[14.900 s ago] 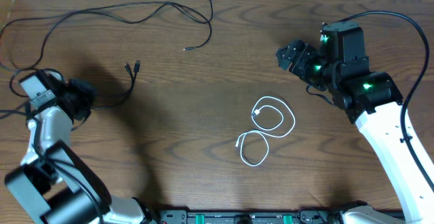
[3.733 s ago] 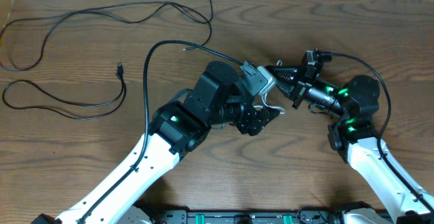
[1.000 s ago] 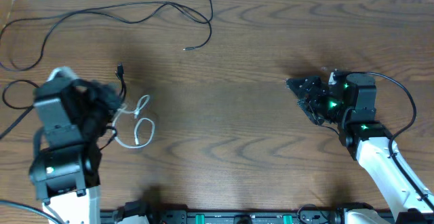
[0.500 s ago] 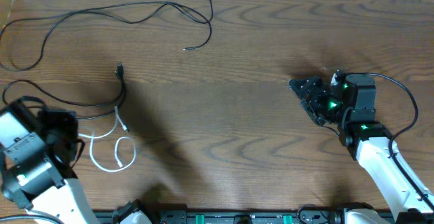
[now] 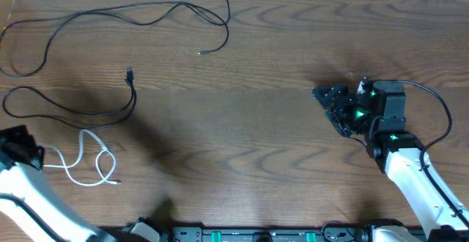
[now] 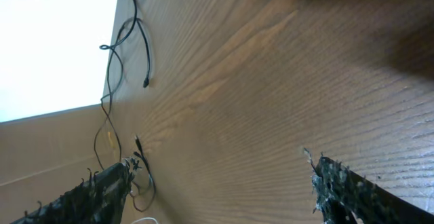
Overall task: Untangle cables
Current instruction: 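Carry the white cable to the front left with the left gripper and release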
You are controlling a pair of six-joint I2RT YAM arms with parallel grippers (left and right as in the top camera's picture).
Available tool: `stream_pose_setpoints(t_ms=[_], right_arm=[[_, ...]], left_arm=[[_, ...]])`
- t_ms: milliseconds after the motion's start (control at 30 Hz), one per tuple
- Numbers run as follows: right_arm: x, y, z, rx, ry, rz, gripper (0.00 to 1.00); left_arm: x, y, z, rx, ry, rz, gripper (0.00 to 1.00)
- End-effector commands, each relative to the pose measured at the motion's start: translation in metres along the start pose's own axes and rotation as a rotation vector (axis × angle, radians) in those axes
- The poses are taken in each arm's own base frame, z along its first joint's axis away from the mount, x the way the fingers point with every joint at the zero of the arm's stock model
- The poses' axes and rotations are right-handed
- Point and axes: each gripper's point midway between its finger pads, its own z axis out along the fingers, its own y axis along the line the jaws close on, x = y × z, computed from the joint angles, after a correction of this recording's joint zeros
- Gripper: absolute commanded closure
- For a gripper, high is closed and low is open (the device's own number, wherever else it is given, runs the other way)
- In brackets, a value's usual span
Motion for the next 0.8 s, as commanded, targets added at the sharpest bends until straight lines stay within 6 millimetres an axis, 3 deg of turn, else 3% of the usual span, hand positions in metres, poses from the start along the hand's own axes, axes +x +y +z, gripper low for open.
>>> stream_pose_setpoints(t_ms=[0, 200, 400, 567, 633, 733, 767], right_arm=[[-0.004, 0.001, -0.002, 0.001, -0.017, -0.015, 0.15], [-0.004, 0.001, -0.002, 0.002, -0.018, -0.015, 0.16], [-0.005, 0.000, -0.002, 0.007, -0.024, -0.015, 0.16], [-0.008, -0.003, -0.002, 0.024, -0.044, -0.011, 0.16], [-0.009, -0.003, -0.002, 0.026, -0.047, -0.011, 0.16], [-0.008, -0.004, -0.002, 0.027, -0.045, -0.010, 0.16], [-0.008, -0.005, -0.002, 0.031, -0.043, -0.008, 0.17]], left_arm=[[-0.015, 0.015, 0.025, -0.066, -0.015, -0.091, 0.93], [-0.050, 0.027, 0.061, -0.104, -0.093, -0.111, 0.92], [-0.100, 0.026, 0.078, -0.145, -0.296, 0.085, 0.92], [-0.111, 0.015, 0.092, -0.117, -0.332, 0.195, 0.92], [-0.112, 0.017, 0.100, -0.120, -0.329, 0.194, 0.77], [-0.111, 0.019, 0.109, -0.134, -0.320, 0.242, 0.22], [-0.111, 0.019, 0.110, -0.140, -0.317, 0.279, 0.09]])
